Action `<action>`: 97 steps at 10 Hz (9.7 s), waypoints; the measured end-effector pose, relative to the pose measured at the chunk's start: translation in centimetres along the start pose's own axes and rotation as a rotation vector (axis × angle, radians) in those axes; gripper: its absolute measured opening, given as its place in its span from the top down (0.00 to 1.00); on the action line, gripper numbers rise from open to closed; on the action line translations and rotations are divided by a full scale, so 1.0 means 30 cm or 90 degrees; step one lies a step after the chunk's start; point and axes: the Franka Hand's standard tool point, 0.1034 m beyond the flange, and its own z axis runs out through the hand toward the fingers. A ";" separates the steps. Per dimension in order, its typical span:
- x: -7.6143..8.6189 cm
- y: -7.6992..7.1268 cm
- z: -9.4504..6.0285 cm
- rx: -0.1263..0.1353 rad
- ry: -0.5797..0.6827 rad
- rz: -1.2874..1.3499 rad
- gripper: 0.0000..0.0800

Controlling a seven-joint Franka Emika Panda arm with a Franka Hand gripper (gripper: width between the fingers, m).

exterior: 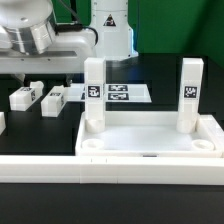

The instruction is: Assemble desk

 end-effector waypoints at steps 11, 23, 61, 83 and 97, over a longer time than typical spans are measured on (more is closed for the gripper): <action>-0.067 0.068 0.010 0.046 -0.232 -0.008 0.19; 0.007 0.079 0.020 0.019 -0.240 0.051 0.19; 0.087 0.044 0.094 -0.027 -0.180 0.106 0.19; 0.085 0.063 -0.091 -0.044 -0.152 0.028 0.63; 0.198 0.040 -0.513 -0.059 0.375 0.023 0.63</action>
Offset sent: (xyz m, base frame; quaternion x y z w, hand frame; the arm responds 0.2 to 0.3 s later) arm 0.0000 0.0000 0.0000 0.0000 -0.1938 0.0000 0.9810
